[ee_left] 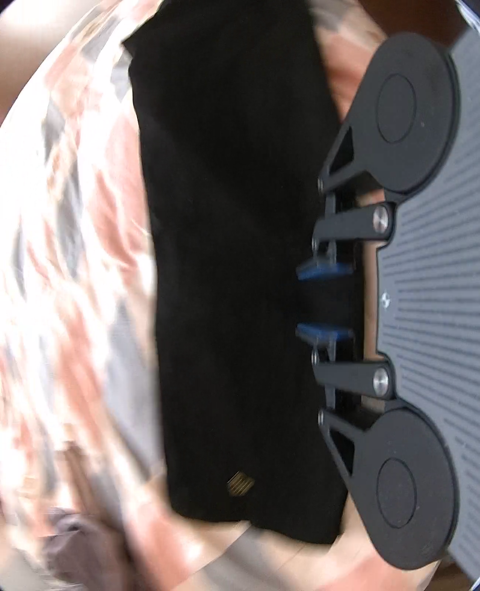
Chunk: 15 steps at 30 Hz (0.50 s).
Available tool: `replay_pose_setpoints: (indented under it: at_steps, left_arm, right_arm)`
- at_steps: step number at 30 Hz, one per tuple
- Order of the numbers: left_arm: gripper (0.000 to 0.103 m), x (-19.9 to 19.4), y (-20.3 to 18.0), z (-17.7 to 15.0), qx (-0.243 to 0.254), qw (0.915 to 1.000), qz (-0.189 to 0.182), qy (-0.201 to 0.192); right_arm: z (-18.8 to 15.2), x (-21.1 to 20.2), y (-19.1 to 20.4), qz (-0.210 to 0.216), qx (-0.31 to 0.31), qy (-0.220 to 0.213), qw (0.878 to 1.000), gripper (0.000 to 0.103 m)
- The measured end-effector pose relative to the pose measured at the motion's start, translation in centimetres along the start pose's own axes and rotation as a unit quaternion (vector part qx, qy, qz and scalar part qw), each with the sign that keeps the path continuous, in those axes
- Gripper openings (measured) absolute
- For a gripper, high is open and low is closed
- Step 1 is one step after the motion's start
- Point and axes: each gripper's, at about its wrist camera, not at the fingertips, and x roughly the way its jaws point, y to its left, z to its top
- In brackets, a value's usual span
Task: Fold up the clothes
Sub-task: 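Open both tools and withdraw from the folded jeans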
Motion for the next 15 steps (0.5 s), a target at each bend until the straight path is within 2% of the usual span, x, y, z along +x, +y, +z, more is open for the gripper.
replay_pose_setpoints:
  at_steps: [2, 5, 8, 11, 15]
  left_arm:
    - [0.043, -3.0, 0.9, -0.5, 0.007, 0.9999, -0.014, -0.001]
    - [0.052, -7.5, 2.5, -0.8, 0.001, 0.9994, -0.033, 0.008]
    - [0.064, -11.9, 3.9, -1.5, 0.006, 0.9987, -0.051, -0.003]
    - [0.067, -15.9, 4.8, -2.3, 0.029, 0.9988, -0.035, -0.017]
    - [0.081, -20.1, 5.5, -2.4, 0.048, 0.9979, -0.018, -0.041]
  right_arm:
    - [-0.4, -3.9, 1.6, 0.007, 0.022, -0.021, 1.0, 0.09]
    - [-1.7, -9.7, 3.5, 0.029, 0.039, -0.034, 0.998, 0.096]
    - [-2.2, -14.4, 4.8, 0.03, 0.048, -0.042, 0.998, 0.1]
    - [-2.9, -18.9, 6.2, 0.04, 0.049, -0.047, 0.997, 0.101]
    - [-3.8, -24.1, 8.2, 0.058, 0.058, -0.064, 0.995, 0.101]
